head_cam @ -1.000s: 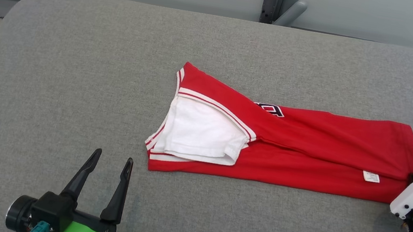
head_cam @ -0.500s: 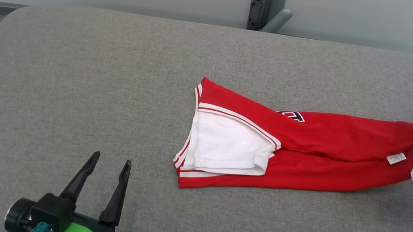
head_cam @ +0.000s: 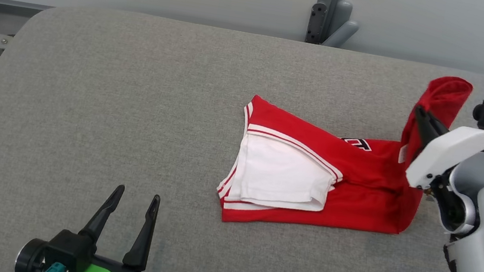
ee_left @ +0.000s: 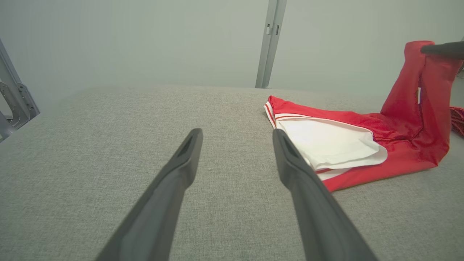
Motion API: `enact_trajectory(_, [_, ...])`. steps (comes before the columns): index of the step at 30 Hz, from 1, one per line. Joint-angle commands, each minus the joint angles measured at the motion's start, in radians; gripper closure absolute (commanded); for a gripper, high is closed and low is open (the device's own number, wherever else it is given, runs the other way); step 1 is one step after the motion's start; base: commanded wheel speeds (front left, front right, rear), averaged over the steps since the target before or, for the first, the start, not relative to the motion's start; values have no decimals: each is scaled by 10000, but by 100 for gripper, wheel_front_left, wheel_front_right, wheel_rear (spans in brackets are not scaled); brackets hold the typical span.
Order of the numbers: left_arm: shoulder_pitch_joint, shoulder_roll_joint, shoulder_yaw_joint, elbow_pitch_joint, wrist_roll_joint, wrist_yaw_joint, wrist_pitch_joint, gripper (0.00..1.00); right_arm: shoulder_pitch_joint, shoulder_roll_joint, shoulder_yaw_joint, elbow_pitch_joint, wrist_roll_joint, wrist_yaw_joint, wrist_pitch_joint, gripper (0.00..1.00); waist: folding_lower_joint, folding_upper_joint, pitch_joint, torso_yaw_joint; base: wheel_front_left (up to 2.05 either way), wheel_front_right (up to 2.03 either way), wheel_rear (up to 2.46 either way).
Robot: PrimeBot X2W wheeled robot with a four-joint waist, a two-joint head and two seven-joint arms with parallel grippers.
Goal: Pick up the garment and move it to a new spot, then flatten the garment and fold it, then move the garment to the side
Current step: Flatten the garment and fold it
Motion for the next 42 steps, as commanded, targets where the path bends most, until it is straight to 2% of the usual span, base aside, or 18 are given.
enact_trajectory(1, [-86,-8,0,18,-12,-36,-23,0,96,118,117,-134,44,-2,30,100,0,0,40,145,0,0,0])
enact_trajectory(8, [-338,-38,-169,102,-111,-37,-23,0,-162,923,877,-40,31,-2,-28,100,0,0,178,600,0,0,0])
enact_trajectory(18, [-559,-122,-255,189,-269,-37,-23,0,-585,1497,1878,1382,248,-2,-495,100,0,0,350,1153,0,0,0])
enact_trajectory(24, [-594,-160,-313,282,-261,-38,-23,0,-846,1604,2590,2250,746,-2,-1030,100,0,0,393,1286,0,0,0])
enact_trajectory(31, [-653,-138,-374,515,-336,-38,-23,0,-1266,1611,3681,3019,1862,-2,-1555,100,0,0,476,1355,0,0,0])
enact_trajectory(42, [-744,-117,-394,631,-369,-38,-24,0,-1627,1612,5096,3928,3159,-2,-1871,100,0,0,527,1409,0,0,0])
